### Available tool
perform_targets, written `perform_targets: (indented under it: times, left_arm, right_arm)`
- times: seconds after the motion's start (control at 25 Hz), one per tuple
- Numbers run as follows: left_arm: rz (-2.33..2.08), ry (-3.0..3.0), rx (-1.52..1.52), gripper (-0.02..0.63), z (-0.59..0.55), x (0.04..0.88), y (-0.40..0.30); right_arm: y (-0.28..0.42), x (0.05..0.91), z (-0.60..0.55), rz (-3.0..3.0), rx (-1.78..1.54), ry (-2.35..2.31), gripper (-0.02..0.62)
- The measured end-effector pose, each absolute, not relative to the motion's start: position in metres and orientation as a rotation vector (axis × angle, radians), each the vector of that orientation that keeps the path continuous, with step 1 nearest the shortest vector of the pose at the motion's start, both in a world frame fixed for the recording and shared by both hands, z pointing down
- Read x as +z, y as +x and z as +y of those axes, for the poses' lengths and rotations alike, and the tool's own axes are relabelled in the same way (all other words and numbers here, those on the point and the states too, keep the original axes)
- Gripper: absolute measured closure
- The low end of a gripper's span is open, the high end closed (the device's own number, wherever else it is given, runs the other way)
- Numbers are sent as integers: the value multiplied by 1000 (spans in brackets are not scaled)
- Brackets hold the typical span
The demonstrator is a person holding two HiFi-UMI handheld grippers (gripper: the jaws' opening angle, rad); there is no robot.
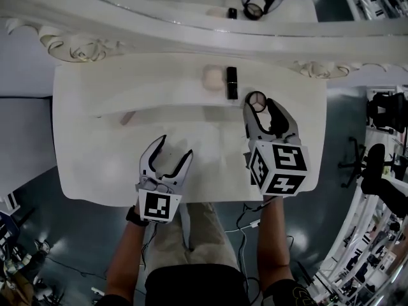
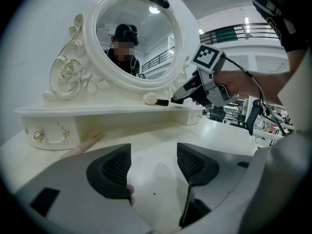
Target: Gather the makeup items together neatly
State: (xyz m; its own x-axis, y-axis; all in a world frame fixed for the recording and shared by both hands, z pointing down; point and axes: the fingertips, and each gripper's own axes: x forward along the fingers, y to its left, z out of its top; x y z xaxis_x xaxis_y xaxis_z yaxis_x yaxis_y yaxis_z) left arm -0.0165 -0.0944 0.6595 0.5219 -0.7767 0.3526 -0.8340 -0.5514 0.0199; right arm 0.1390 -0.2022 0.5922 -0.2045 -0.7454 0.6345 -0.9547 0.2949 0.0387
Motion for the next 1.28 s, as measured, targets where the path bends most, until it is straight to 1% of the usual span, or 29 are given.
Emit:
perform_targets:
  times: [0.44, 1.28]
  left_arm:
    - [-1383, 2581, 448, 319, -96, 657, -19]
    - [-1380, 2586, 451, 316, -97, 658, -18]
  right_arm:
    - [126, 595, -242, -2061, 506, 1467, 370]
    - [129, 603, -246, -2024, 505, 1476, 367]
